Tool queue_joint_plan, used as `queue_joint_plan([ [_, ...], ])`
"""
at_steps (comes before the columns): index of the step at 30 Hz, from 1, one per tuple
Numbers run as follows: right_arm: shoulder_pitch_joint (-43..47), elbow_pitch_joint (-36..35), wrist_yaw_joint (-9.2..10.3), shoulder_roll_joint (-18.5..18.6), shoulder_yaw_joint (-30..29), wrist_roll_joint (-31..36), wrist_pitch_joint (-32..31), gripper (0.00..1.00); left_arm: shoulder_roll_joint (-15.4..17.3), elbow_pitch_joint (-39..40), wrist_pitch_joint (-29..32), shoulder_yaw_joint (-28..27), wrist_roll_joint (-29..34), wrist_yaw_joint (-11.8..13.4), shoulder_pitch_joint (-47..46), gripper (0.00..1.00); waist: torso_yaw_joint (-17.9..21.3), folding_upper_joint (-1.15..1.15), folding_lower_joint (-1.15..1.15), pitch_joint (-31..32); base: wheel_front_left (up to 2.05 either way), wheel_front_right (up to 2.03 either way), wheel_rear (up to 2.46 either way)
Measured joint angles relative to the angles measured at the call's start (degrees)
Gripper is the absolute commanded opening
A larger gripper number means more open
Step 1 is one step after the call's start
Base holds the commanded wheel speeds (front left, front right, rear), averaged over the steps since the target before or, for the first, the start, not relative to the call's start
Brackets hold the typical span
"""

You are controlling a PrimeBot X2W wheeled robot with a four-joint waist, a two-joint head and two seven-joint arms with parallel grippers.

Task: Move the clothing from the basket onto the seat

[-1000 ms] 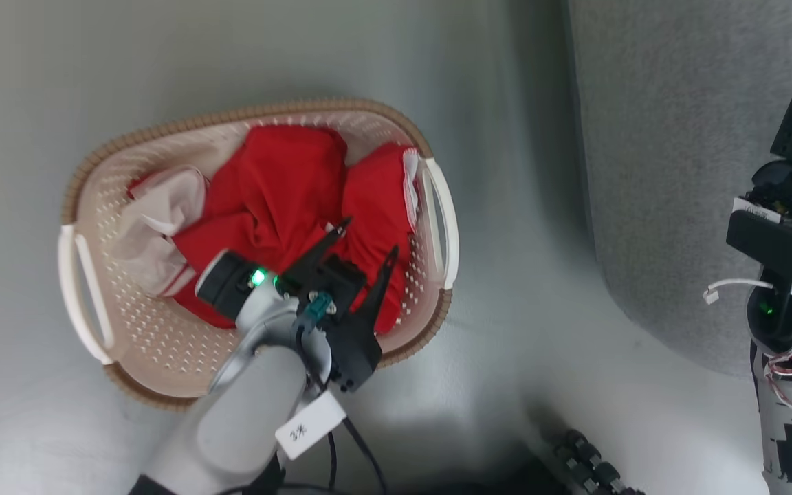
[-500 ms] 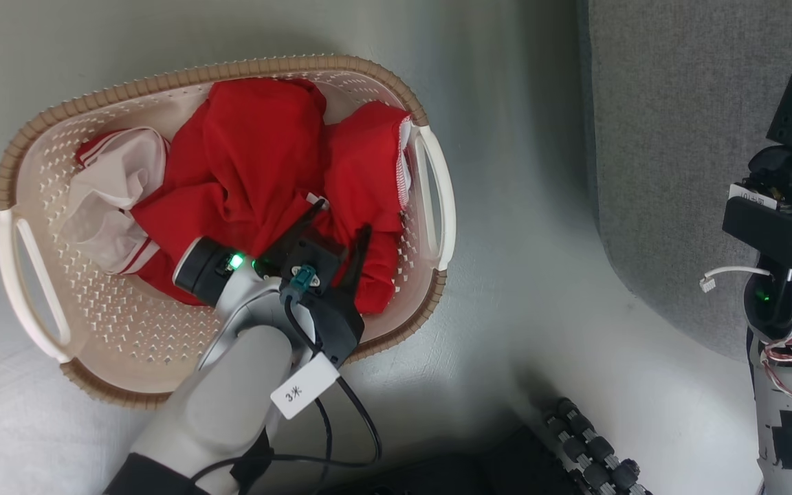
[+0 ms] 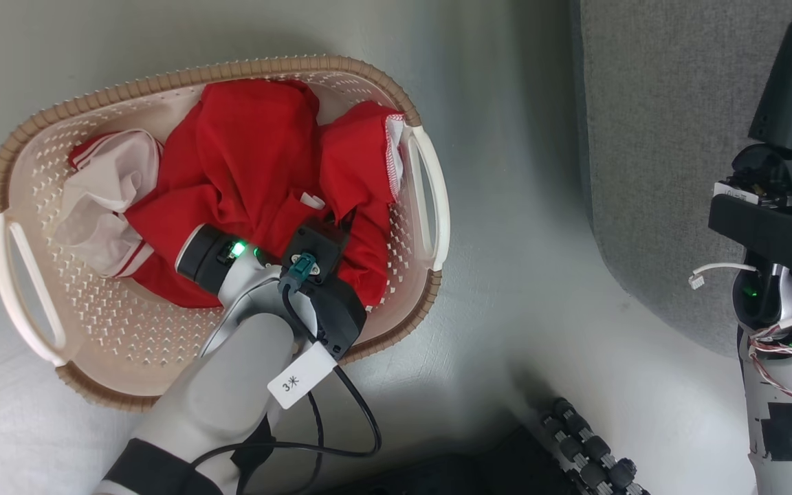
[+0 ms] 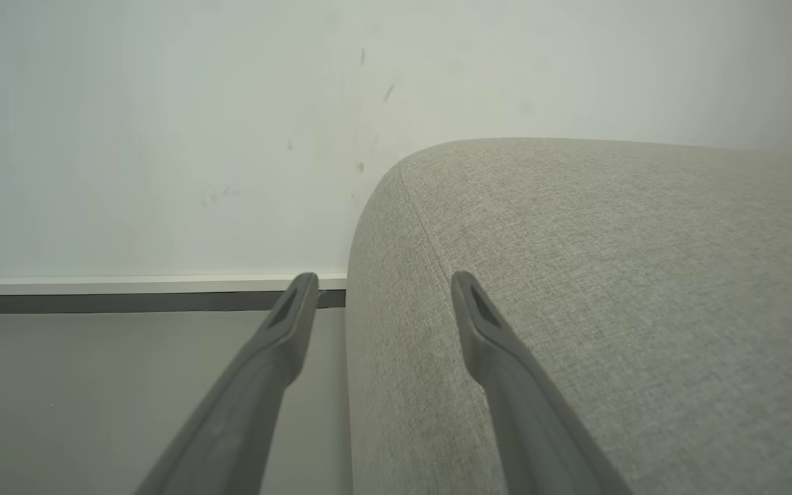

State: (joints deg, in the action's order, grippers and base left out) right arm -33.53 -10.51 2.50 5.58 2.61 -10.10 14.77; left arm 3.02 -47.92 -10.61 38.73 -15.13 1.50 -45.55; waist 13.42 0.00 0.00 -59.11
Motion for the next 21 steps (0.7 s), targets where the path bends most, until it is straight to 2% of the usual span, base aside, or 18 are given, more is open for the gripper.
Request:
queue_joint_plan([
  [11, -0.1, 3.7, -0.78, -0.1, -0.3, 0.2, 0.0, 1.00, 0.0, 0.5, -2.2, 1.4, -3.4, -0.6, -0.6, 0.00, -1.5, 0.00, 0.00, 3.1, 0.00, 0.00, 0.00],
  [21, 0.5, 7.7, -1.52, 0.0, -1.6, 0.8, 0.0, 1.00, 0.0, 1.0, -3.4, 3.2, -5.7, -1.6, -0.7, 0.00, -4.0, 0.00, 0.00, 8.9, 0.00, 0.00, 0.00],
])
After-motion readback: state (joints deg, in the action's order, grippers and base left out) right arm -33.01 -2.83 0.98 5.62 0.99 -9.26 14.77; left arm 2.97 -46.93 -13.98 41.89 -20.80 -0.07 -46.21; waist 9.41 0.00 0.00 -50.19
